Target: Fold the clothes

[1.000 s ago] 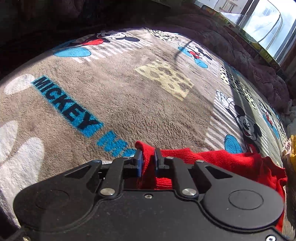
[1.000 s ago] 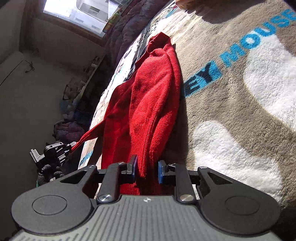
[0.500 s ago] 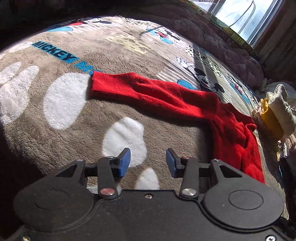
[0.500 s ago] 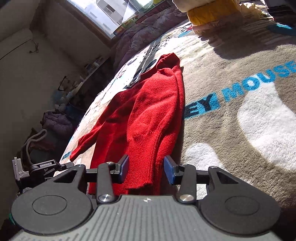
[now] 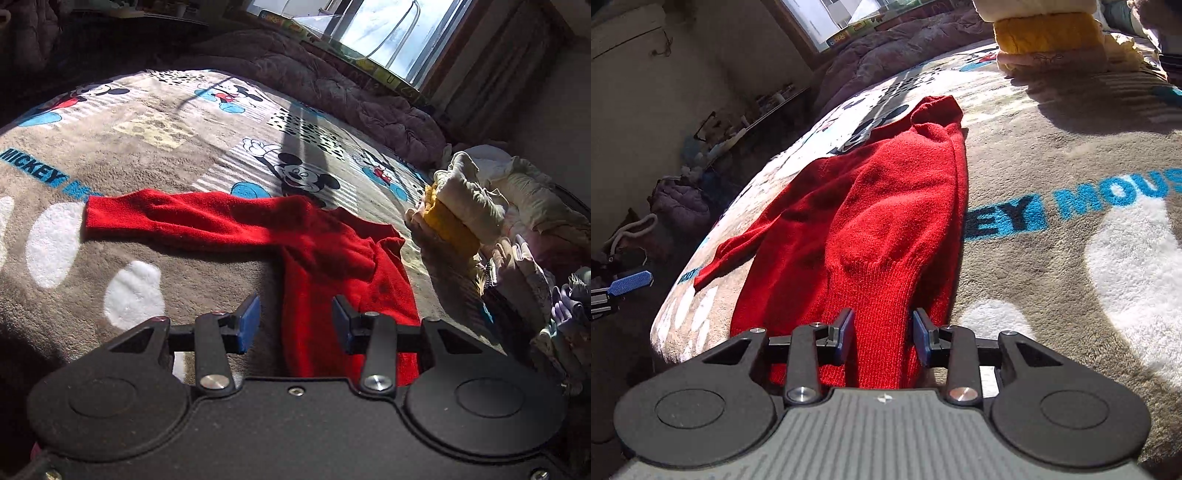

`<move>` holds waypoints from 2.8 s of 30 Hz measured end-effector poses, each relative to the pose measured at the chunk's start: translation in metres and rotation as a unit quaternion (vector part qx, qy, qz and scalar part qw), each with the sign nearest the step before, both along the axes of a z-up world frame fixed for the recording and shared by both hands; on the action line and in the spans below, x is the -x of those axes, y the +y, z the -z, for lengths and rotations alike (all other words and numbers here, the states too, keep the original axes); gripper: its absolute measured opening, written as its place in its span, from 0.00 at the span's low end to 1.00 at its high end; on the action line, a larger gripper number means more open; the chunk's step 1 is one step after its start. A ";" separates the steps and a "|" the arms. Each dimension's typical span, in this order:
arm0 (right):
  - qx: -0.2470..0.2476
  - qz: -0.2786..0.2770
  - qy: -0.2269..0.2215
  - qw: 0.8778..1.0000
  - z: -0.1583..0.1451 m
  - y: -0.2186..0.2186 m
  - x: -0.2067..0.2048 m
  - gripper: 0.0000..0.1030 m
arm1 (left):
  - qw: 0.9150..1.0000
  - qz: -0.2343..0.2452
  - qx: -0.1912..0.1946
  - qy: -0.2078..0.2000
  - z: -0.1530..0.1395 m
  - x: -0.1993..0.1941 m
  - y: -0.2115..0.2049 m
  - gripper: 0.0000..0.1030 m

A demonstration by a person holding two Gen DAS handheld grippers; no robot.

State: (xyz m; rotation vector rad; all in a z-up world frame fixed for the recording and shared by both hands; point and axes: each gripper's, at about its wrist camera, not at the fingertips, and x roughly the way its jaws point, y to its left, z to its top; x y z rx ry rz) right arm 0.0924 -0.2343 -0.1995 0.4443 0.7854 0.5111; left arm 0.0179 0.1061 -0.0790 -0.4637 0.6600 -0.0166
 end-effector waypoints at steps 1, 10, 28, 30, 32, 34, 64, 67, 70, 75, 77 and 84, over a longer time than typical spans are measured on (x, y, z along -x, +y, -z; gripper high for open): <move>-0.004 -0.002 -0.003 1.000 -0.001 0.000 0.001 0.31 | 1.000 0.003 0.000 0.005 0.003 0.000 -0.003 0.40; -0.087 0.067 -0.053 0.993 -0.038 -0.062 0.000 0.07 | 1.000 0.014 -0.009 0.017 0.005 0.002 -0.013 0.40; -0.005 0.232 -0.067 0.970 -0.086 -0.262 -0.083 0.02 | 0.998 0.037 -0.006 0.048 0.030 -0.014 -0.036 0.42; -0.014 0.226 -0.035 0.973 -0.070 -0.260 -0.079 0.11 | 0.998 0.037 -0.004 0.052 0.034 -0.016 -0.037 0.42; -0.002 0.221 -0.007 0.975 -0.053 -0.248 -0.073 0.40 | 0.998 0.039 -0.004 0.058 0.037 -0.018 -0.039 0.42; -0.033 0.233 0.031 0.971 -0.027 -0.238 -0.060 0.59 | 0.997 0.043 -0.005 0.062 0.040 -0.021 -0.041 0.42; 0.050 0.345 0.006 0.937 -0.033 -0.281 -0.056 0.16 | 0.995 0.032 0.006 0.093 0.063 -0.021 -0.028 0.52; 0.062 0.342 -0.020 0.938 -0.043 -0.260 -0.040 0.31 | 0.995 0.031 0.010 0.099 0.069 -0.021 -0.028 0.52; 0.015 0.286 -0.016 0.958 -0.041 -0.221 -0.023 0.35 | 0.994 0.020 0.037 0.097 0.079 -0.023 -0.024 0.52; -0.059 0.130 0.060 0.988 -0.014 -0.128 -0.010 0.43 | 0.990 -0.005 0.094 0.103 0.097 -0.024 -0.015 0.52; -0.059 0.096 0.085 0.990 -0.001 -0.094 -0.004 0.44 | 0.988 -0.013 0.109 0.105 0.102 -0.023 -0.014 0.50; -0.113 0.064 0.109 0.986 0.024 -0.056 0.016 0.11 | 0.981 0.005 0.184 0.068 0.105 -0.010 -0.016 0.04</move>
